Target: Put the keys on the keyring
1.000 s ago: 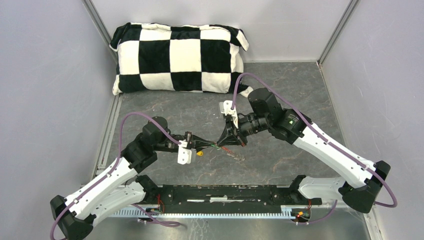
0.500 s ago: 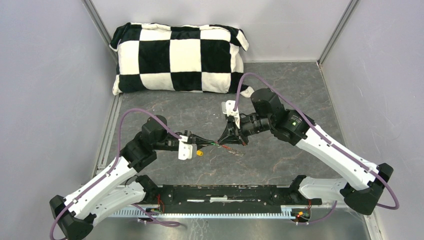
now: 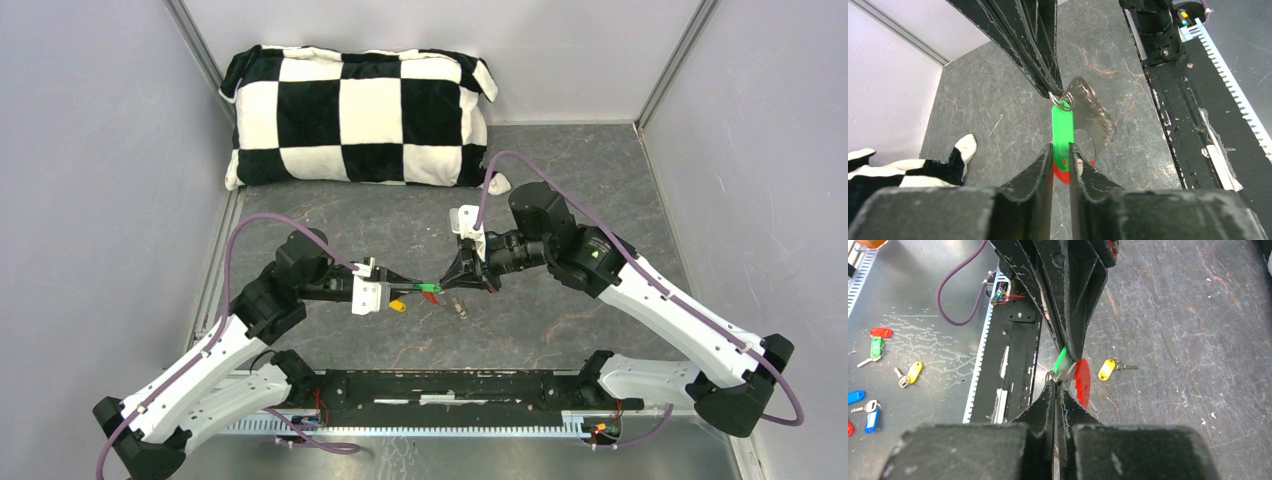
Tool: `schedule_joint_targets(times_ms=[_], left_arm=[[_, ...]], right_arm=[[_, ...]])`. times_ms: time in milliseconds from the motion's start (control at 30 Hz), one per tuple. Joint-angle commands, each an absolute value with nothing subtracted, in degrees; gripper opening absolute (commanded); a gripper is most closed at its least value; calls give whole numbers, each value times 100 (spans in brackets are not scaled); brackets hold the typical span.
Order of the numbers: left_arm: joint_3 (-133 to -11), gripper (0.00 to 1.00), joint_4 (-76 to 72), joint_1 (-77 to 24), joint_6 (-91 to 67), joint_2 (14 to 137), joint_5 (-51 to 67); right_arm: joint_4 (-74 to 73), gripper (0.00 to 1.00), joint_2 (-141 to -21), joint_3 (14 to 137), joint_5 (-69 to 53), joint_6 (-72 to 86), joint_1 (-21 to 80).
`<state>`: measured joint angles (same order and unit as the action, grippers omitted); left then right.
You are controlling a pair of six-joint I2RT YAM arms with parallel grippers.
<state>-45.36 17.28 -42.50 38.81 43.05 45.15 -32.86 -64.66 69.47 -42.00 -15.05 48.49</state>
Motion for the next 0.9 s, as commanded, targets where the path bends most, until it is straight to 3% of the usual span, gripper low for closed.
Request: schedule_joint_targets(times_ms=[0, 133, 167, 200, 300, 600, 633, 667, 867], left_arm=[[-4687, 31, 1625, -4256, 3838, 4157, 4482], [-4551, 60, 1308, -4254, 3403, 4239, 4957], [-4543, 72, 1272, -4258, 3394, 4286, 5087], [-4544, 78, 1242, -4253, 3425, 4352, 5164], [-4647, 79, 1276, -4259, 3777, 4628, 5267], [-4976, 68, 1597, -4270, 4809, 5275, 5886], [-5001, 64, 1676, -4271, 4861, 5315, 5895], [-5045, 51, 1964, -4271, 5165, 5341, 5855], [-4994, 25, 2250, -4271, 5650, 5128, 5523]], right_arm=[[-3341, 0, -6446, 6904, -4029, -1489, 4811], [-3138, 0, -6467, 6853, -4369, -1415, 4808], [-3142, 0, -6484, 6865, -4413, -1415, 4802], [-3145, 0, -6508, 6857, -4471, -1415, 4808], [-3086, 0, -6574, 6805, -4675, -1372, 4816], [-2975, 0, -6759, 6822, -4853, -1227, 4820], [-2961, 1, -6751, 6820, -4843, -1222, 4823], [-3009, 0, -6737, 6809, -4760, -1253, 4821], [-3158, 1, -6701, 6742, -4562, -1301, 4823]])
